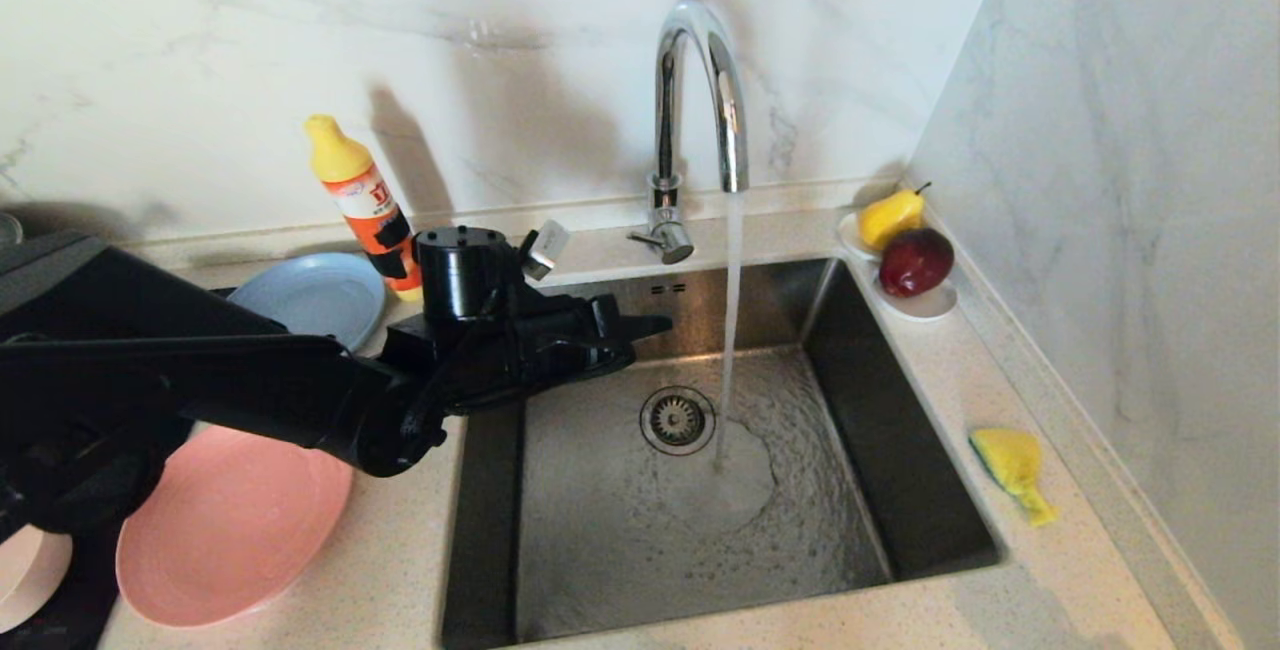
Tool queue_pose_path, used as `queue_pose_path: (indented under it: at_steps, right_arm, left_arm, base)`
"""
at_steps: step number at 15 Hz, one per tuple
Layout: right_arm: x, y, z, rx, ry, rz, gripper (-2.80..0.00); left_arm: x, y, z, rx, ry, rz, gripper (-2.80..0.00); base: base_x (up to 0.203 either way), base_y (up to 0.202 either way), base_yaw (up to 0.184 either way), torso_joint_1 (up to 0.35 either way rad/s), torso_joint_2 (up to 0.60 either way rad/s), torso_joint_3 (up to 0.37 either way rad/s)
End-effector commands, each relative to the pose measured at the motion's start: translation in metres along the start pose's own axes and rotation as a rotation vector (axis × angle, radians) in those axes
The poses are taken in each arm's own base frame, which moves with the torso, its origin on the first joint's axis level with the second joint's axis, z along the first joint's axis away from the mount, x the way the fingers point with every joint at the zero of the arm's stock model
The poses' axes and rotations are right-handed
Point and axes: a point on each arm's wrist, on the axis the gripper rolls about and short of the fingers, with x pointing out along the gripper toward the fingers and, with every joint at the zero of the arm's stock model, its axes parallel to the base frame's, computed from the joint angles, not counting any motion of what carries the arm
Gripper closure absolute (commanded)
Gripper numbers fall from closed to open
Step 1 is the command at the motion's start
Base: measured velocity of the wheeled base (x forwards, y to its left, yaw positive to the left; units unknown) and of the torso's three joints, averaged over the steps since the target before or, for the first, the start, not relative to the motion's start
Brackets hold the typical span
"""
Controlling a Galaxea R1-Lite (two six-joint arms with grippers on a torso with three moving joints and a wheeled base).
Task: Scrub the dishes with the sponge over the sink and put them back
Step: Turn off the faucet
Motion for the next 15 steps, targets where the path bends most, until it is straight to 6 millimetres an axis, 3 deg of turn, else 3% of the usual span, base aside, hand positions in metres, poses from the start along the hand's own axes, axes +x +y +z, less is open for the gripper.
queue_pose_path:
  at_steps: [1, 8, 15]
  right_arm:
    - [0.0, 0.0, 0.0, -0.001, 0.0, 0.001, 0.0]
    - [0.0, 0.0, 0.0, -0.001, 0.0, 0.001, 0.0]
    - [0.0, 0.0, 0.0, -0.001, 0.0, 0.001, 0.0]
  left_arm:
    - [0.01, 0.007, 0.004, 0.002, -0.024, 0.009, 0.0]
    - [0.026, 0.031, 0.032, -0.006, -0.122, 0.024, 0.0]
    - [0.029, 0.043, 0.05, -0.012, -0.18, 0.021, 0.0]
  base:
    - [0.0, 0.0, 0.0, 0.0, 0.0, 0.0]
    - [0.0, 0.0, 0.0, 0.0, 0.0, 0.0]
    - [0.0, 0.0, 0.0, 0.0, 0.0, 0.0]
